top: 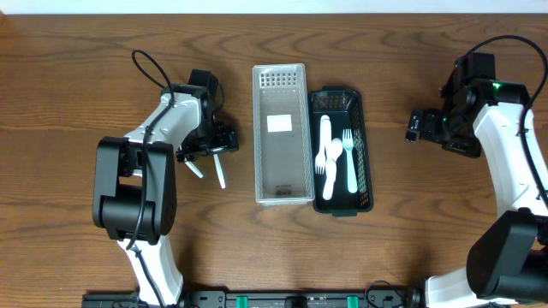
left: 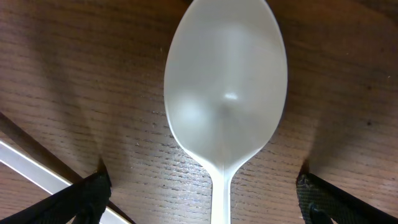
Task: Pack container
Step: 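Close the left gripper on the white spoon handle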
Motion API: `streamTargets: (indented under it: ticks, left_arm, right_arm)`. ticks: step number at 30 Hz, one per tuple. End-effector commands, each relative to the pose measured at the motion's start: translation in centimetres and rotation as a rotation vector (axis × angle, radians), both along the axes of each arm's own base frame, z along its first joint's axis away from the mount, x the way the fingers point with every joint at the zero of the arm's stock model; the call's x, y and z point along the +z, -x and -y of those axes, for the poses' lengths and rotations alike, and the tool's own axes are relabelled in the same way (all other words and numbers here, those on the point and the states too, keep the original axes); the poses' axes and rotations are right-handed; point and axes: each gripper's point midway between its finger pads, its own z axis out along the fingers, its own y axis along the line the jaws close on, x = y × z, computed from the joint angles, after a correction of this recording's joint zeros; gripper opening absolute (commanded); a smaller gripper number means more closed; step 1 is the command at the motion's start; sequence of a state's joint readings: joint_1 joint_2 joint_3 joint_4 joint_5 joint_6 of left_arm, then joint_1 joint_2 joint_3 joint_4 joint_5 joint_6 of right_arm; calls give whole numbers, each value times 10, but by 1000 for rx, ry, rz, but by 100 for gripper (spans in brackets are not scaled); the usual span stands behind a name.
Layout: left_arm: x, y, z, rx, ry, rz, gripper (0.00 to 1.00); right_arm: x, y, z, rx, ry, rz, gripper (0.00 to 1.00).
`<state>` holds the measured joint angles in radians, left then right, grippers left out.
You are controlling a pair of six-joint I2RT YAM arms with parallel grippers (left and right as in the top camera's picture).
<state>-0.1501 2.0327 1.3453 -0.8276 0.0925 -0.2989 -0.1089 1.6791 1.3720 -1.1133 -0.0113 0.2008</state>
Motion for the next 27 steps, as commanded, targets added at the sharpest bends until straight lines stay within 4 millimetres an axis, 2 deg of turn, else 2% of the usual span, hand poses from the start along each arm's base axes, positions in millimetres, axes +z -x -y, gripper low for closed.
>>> streamTargets:
  ticks: [1, 9, 13, 17, 23, 27]
  left_arm:
    - [-15, 7, -1, 12, -13, -46, 98]
    - [-14, 6, -1, 12, -12, -38, 97]
    - [-12, 5, -1, 11, -12, -34, 79]
    - [-12, 5, -1, 11, -12, -34, 67]
    - [-12, 5, -1, 11, -12, -34, 37]
    - [-12, 5, -1, 11, -12, -34, 31]
  right_arm:
    - [0, 0, -3, 2, -6, -3, 99]
    - [0, 1, -3, 2, -6, -4, 99]
    - [0, 1, -3, 2, -6, -4, 99]
    - [0, 1, -3, 3, -5, -4, 99]
    - [0, 1, -3, 3, -6, -4, 99]
    - [0, 1, -3, 3, -5, -4, 99]
